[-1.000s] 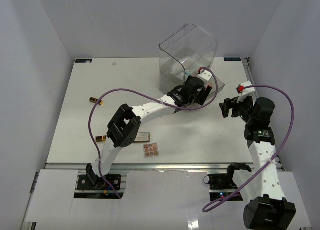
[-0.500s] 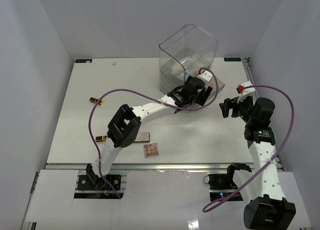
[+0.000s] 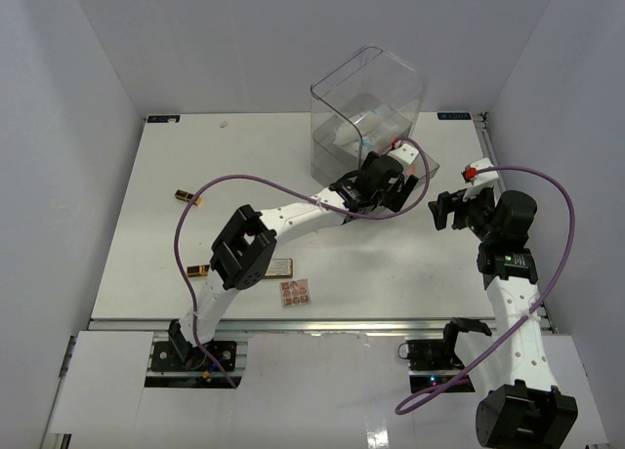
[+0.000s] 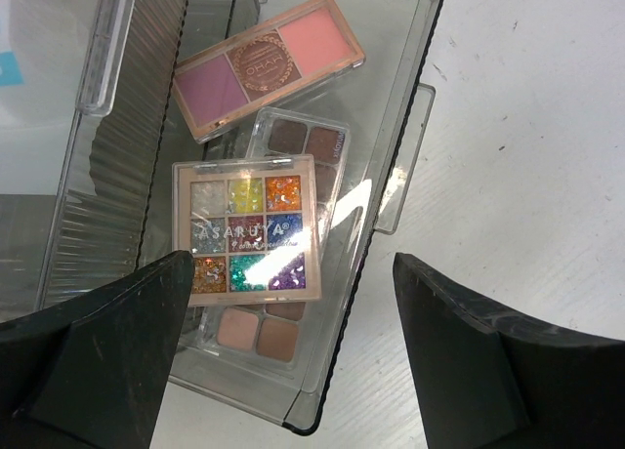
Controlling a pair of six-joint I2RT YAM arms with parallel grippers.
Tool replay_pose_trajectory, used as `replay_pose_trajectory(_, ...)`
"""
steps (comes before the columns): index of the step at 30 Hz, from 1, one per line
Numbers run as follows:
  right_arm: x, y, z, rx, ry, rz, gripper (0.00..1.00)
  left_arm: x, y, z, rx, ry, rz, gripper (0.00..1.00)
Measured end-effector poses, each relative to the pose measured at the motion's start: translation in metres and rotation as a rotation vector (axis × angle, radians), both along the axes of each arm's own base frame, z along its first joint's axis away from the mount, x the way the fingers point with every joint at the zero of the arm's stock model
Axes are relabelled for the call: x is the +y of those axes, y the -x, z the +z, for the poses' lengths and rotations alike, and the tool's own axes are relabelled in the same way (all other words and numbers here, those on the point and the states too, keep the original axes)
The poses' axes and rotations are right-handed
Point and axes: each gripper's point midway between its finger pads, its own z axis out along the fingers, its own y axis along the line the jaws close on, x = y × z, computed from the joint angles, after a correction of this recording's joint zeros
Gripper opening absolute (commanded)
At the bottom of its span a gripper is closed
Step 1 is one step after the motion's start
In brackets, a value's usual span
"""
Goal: Organize the makeup
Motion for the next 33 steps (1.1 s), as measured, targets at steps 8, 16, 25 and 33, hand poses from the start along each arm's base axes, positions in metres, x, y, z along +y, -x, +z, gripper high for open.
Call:
replay_pose_trajectory(8,0.002,0.001,0.001,-0.005,0.0,0.02,0.88,-0.011,0.019,0.04,-0.008,0.07,-0.076,0.93)
replay_pose_trajectory(16,0.023,0.015,0.006,-0.038,0.035,0.188,0.98,0.013,0.068,0.093,-0.004,0.157,-0.171,0.93)
replay_pose_trajectory(25,0.081,0.06,-0.002,-0.03,0.046,0.649,0.9,0.09,0.125,0.102,0.047,0.151,-0.216,0.98)
replay_pose_trajectory(33,0.174,0.126,-0.038,0.065,0.145,1.134,0.9,0.215,0.124,0.112,0.06,0.251,-0.058,0.98)
